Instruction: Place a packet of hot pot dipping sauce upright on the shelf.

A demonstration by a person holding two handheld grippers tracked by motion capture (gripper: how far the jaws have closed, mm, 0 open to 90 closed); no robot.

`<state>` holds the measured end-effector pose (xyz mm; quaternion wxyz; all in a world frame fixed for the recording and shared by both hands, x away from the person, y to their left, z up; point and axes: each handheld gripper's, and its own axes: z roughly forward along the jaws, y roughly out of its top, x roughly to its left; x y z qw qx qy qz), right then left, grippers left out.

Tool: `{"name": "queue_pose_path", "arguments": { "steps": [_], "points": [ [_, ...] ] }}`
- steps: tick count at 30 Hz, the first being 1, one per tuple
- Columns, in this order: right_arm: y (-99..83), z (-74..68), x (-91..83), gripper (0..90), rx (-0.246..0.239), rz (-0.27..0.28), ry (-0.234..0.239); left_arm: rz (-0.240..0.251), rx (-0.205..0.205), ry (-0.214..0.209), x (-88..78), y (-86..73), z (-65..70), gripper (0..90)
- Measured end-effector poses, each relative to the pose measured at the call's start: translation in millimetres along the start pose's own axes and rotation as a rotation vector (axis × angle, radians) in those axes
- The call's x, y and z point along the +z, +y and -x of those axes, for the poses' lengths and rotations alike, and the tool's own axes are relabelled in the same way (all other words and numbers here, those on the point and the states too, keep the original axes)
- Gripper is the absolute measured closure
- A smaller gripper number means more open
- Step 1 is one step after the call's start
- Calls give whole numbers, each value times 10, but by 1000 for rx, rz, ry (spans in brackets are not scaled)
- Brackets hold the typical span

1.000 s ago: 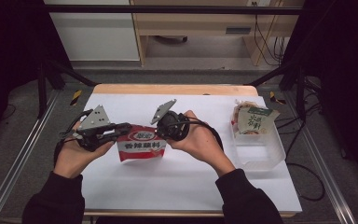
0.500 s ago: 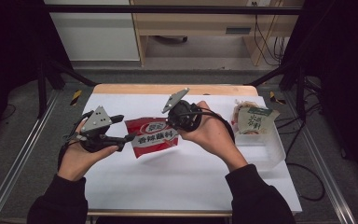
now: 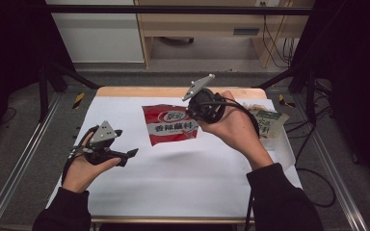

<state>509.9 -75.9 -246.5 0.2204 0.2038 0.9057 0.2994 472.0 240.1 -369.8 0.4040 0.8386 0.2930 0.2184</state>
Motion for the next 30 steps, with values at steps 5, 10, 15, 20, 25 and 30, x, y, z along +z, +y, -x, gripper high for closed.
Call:
{"name": "queue_pose_path", "arguments": {
  "steps": [5, 10, 15, 20, 25, 30],
  "points": [
    [-12, 76, -120, 900, 24, -3, -24, -24, -26, 5, 98, -202, -11, 140],
    [-65, 133, -166, 900, 52, -13, -34, -43, -39, 2, 179, -337, -11, 140],
    [-125, 167, -178, 900, 64, -24, -39, -40, -49, 10, 180, -381, -31, 140],
    [-211, 219, -221, 900, 85, -43, -51, -51, -53, 14, 219, -429, -15, 137],
    [-308, 262, -272, 900, 104, -63, -60, -62, -57, 11, 266, -473, -1, 131],
    [-489, 332, -360, 900, 142, -88, -79, -86, -58, 15, 309, -570, 6, 127]
  ]
}}
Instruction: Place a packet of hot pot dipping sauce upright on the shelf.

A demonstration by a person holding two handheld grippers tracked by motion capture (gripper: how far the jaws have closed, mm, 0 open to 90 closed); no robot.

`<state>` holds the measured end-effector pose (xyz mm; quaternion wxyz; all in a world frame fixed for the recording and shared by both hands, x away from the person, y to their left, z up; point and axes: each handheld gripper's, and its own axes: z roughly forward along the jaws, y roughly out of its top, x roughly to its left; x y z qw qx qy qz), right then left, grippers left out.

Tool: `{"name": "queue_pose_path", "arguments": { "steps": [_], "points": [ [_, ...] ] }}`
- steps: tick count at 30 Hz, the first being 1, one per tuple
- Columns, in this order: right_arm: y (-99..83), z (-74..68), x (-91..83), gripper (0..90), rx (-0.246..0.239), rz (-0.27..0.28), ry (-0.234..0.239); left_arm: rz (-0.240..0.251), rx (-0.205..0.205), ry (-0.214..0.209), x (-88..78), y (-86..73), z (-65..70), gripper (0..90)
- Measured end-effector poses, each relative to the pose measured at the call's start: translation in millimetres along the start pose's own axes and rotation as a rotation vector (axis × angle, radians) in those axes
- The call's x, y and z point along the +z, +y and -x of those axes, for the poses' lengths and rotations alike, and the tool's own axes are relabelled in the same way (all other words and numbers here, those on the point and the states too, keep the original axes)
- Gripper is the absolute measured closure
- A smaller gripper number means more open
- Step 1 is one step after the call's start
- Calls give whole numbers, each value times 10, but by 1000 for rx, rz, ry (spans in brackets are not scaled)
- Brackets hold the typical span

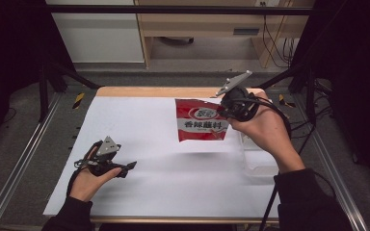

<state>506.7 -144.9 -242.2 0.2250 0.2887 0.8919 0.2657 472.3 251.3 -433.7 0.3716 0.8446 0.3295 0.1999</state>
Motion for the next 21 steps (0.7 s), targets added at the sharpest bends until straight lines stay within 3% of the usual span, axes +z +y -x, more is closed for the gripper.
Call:
{"name": "queue_pose_path", "arguments": {
  "steps": [9, 21],
  "points": [
    [-287, 159, -162, 900, 57, -12, -34, -11, -44, 25, 22, -163, -56, 119],
    [-587, 354, -435, 900, 136, -7, -82, -29, -52, 25, 46, -201, -63, 110]
  ]
}}
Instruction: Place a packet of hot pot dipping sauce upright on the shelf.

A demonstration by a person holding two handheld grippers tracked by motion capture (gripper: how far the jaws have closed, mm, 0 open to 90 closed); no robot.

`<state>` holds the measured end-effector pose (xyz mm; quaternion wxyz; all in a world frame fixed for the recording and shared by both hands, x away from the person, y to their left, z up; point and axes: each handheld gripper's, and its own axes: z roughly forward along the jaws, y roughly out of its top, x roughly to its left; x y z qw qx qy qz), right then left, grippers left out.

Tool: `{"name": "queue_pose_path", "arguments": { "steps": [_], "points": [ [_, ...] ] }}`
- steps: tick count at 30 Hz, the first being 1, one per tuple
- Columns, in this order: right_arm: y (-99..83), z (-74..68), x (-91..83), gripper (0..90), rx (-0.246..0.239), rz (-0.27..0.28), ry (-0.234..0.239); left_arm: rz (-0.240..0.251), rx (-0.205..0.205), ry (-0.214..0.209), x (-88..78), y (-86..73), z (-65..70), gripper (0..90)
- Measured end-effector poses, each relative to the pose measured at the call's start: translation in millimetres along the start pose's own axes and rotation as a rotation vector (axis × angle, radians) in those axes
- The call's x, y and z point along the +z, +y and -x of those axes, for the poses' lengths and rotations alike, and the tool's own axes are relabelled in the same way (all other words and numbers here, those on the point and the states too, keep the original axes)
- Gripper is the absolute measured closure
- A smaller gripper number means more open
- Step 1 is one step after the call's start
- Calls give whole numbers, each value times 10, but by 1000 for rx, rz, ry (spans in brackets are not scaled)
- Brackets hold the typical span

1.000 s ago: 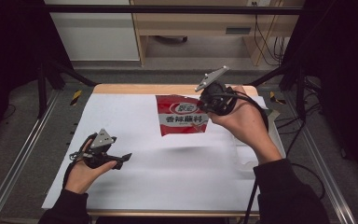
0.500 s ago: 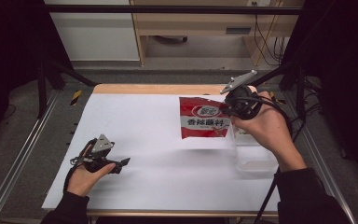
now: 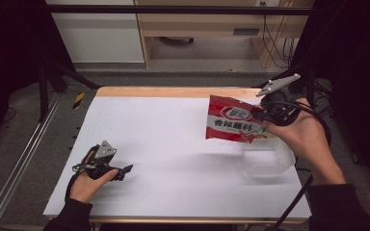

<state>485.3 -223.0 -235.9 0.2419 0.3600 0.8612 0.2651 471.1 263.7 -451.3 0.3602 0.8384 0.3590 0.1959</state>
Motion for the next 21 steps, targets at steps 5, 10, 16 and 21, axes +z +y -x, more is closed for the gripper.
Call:
{"name": "queue_pose_path", "arguments": {
  "steps": [5, 10, 16, 21],
  "points": [
    [-86, 86, -92, 900, 25, -3, -19, -3, 0, 2, -1, -4, -3, 109],
    [-189, 163, -143, 900, 50, -16, -40, -5, 0, 2, 1, -6, -7, 108],
    [-312, 247, -184, 900, 70, -35, -61, -4, -1, 1, 0, -6, -7, 108],
    [-457, 331, -226, 900, 102, -53, -73, -4, -1, 0, -3, -7, -10, 107]
  ]
}}
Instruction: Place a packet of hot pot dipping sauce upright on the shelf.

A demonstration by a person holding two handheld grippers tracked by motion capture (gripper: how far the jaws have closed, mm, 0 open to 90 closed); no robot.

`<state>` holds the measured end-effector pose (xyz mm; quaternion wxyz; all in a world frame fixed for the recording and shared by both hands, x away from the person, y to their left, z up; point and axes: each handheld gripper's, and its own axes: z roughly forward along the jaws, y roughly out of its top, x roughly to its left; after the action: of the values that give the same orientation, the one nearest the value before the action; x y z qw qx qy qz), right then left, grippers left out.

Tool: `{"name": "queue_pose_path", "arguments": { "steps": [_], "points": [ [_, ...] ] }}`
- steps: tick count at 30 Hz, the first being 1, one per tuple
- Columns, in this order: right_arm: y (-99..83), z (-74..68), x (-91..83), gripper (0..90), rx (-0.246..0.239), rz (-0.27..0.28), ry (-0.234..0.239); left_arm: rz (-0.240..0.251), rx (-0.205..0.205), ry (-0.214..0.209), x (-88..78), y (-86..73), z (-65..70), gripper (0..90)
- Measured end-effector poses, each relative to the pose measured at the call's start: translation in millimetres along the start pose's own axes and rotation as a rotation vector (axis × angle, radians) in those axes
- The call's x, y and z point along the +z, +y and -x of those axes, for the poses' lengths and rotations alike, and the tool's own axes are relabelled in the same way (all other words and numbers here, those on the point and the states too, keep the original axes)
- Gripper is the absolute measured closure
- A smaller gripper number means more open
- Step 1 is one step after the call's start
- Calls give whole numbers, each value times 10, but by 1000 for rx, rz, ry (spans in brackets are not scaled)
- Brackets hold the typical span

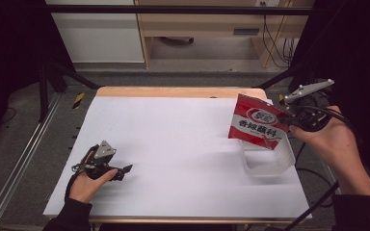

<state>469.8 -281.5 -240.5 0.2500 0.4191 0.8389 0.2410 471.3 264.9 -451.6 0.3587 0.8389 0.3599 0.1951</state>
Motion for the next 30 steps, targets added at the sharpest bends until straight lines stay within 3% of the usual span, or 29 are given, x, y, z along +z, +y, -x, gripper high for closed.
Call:
{"name": "queue_pose_path", "arguments": {
  "steps": [19, 30],
  "points": [
    [-390, 207, -60, 900, 90, -49, -36, -1, 0, -6, 3, 2, -1, 106],
    [-508, 193, 226, 900, 115, -107, 12, -7, 7, -8, 22, 5, 16, 106]
  ]
}}
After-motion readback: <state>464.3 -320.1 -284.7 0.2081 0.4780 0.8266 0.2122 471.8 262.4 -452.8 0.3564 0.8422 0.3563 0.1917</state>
